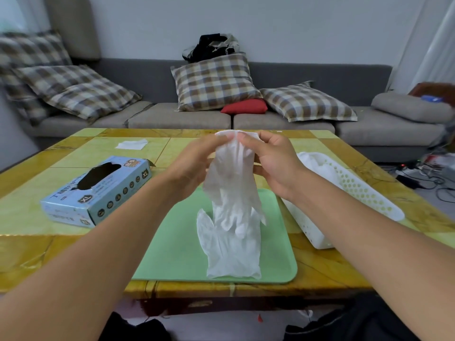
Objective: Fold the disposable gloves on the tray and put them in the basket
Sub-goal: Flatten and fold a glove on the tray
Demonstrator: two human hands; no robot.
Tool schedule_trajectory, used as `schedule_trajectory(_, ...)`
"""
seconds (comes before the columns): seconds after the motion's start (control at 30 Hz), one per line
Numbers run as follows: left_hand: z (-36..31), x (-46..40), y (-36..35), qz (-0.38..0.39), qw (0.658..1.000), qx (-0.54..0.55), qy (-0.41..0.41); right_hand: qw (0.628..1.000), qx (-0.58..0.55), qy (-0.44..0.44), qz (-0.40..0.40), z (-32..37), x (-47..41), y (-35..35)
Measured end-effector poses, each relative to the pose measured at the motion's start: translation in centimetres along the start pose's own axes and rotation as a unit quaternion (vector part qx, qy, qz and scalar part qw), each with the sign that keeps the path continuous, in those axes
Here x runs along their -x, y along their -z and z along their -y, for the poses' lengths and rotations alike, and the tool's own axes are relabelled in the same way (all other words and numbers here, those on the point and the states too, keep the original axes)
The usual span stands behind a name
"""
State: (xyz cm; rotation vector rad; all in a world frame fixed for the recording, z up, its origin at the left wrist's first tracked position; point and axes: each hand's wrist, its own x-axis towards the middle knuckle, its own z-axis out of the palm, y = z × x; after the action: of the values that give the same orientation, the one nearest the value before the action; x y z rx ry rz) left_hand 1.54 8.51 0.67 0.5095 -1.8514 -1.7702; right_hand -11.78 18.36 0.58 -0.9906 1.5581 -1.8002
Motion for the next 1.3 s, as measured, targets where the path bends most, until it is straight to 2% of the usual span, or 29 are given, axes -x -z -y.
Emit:
schedule_trajectory(0.1,0.2,0.1,0.2,-0.052,0.994,-0.078,-0.051,0.999,0.018,-0.039,-0.005,0.6,0.4,0.1)
schedule_trajectory(0.2,0.5,0.2,0.4,-0.064,0.993,-0.090,-0.038,0.986,-0.012,-0.131,0.107,0.7,0.7,1.3)
schedule_trajectory(0.3,0.7,0.3,0.4,-0.060,0.995,-0.086,-0.006,0.971,-0.042,-0.154,0.179,0.0,0.8,2.2)
schedule_trajectory(0.37,1.0,0.3,0.5,-0.047,0.996,-0.068,0.030,0.977,-0.023,-0.141,0.162,-1.0,0.5,2.2)
schedule_trajectory(0.5,2.2,-0.5,0.9,-0.064,0.986,-0.137,0.069,0.983,0.009,-0.149,0.104,-2.7,-0.5,2.0)
schedule_trajectory(0.73,4.2,-2.5,1.4,-0.042,0.976,-0.170,0.131,0.974,-0.007,-0.207,0.096,-4.9,-2.2,2.5)
schedule_trajectory(0.87,5.0,-3.5,1.9,-0.036,0.967,-0.197,0.159,0.972,0.035,-0.226,0.057,-6.2,-3.6,2.1)
schedule_trajectory(0.9,5.1,-3.8,1.9,-0.051,0.968,-0.196,0.147,0.975,0.037,-0.212,0.047,-6.2,-3.9,1.8)
schedule_trajectory(0.97,4.5,-4.3,1.8,-0.099,0.977,-0.178,0.065,0.990,0.033,-0.137,0.021,-5.2,-4.8,1.4)
schedule_trajectory(1.07,1.5,-4.4,1.8,-0.144,0.970,-0.146,-0.127,0.994,0.061,0.088,-0.010,-1.8,-5.2,1.3)
schedule_trajectory(1.13,-0.4,-3.5,1.8,-0.124,0.952,-0.174,-0.219,0.978,0.082,0.194,-0.006,0.1,-4.1,1.6)
schedule_trajectory(1.2,-0.4,-2.4,2.0,-0.089,0.942,-0.222,-0.237,0.961,0.143,0.236,0.007,-0.2,-2.7,2.0)
schedule_trajectory(1.3,2.8,-0.9,2.3,0.005,0.921,-0.348,-0.174,0.947,0.259,0.174,0.076,-3.7,-1.0,2.5)
